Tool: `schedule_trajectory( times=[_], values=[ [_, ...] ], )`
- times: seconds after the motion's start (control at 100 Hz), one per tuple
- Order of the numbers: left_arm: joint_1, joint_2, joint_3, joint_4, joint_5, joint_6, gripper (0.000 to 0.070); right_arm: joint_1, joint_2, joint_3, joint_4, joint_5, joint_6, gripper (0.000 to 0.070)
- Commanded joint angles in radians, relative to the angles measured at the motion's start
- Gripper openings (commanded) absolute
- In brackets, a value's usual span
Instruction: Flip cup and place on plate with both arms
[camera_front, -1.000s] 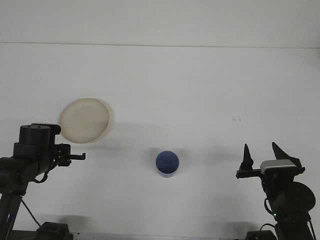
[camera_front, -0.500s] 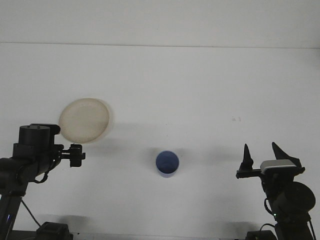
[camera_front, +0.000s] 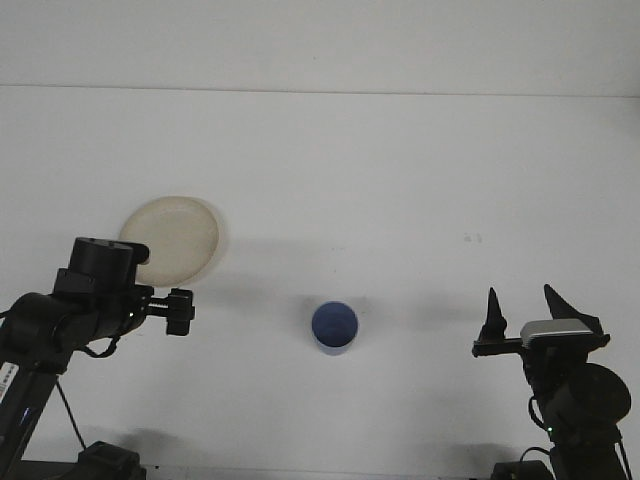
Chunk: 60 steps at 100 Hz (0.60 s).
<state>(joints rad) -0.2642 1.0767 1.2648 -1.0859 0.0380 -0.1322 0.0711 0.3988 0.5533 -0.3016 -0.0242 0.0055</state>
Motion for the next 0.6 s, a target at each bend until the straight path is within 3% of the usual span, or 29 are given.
schedule_trajectory(
  times=[0.0, 0.21, 0.59],
  values=[
    [-0.059, 0.044, 0.041, 0.02, 0.016, -0.042, 0.058, 0.002, 0.001, 0.008, 0.01, -0.002, 0.013, 0.0564],
    [-0.26, 0.21, 0.145, 0.067, 0.043, -0.083, 0.058, 0.002, 0.001, 0.008, 0.01, -0.002, 0.013, 0.0564],
    [-0.505, 0.528, 0.353, 0.092, 0.05, -0.056, 0.0581, 0.002, 0.001, 0.008, 0.009, -0.002, 0.014, 0.0564]
  ],
)
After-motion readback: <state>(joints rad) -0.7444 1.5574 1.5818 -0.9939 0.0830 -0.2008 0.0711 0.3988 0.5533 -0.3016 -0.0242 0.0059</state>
